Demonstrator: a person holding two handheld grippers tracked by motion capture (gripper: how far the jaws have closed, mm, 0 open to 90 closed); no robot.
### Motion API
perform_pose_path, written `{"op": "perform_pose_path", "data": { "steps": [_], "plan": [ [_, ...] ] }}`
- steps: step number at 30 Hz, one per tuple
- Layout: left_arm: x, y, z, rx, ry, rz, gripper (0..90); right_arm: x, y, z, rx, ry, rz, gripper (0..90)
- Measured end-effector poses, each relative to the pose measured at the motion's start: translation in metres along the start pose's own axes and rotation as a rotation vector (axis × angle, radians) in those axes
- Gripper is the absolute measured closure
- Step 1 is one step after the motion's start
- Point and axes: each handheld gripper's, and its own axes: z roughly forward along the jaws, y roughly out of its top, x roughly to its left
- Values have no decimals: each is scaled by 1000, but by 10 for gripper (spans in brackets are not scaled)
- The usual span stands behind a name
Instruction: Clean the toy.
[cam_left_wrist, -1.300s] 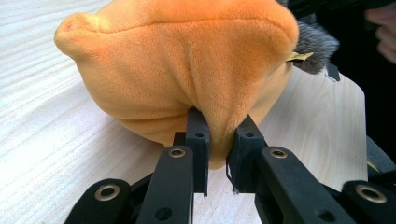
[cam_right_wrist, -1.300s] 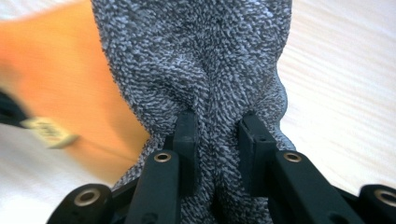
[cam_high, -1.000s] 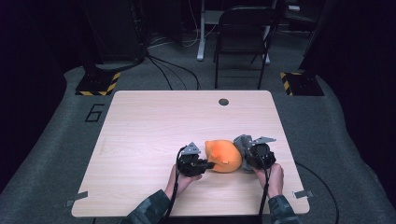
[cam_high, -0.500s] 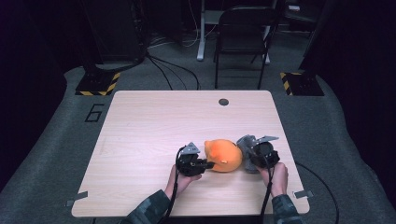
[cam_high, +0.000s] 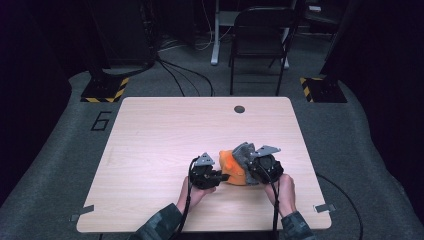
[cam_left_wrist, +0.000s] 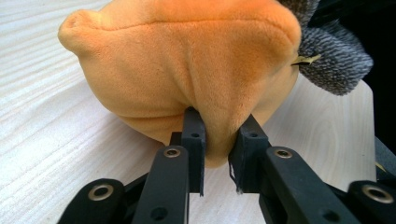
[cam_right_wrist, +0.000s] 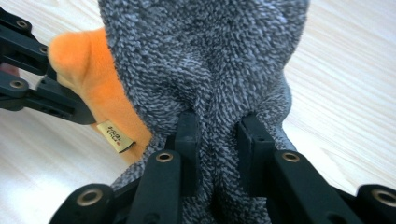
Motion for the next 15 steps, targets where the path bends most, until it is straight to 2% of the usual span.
{"op": "perform_pose_path", "data": {
  "steps": [3,5,7,9,11,12,14,15],
  "plan": [
    [0,1,0,7,6,8,666,-3,-1,1,-1,16,21,735],
    [0,2,0,10,19,22,559,-5,-2,3,-1,17,29,735],
    [0,2,0,13,27,40,488,-6,-3,4,-6,17,24,735],
    [1,2,-2,19,23,77,392,-7,-3,5,-11,17,24,735],
    [0,2,-4,21,72,139,318,-8,-3,5,-10,19,21,735],
    [1,2,-6,17,61,166,299,-8,-3,6,-16,20,16,735],
    [4,2,-7,21,87,202,251,-9,-2,6,-13,21,21,735],
    [5,2,-7,18,79,221,248,-9,-2,6,-9,23,28,735]
  ]
}}
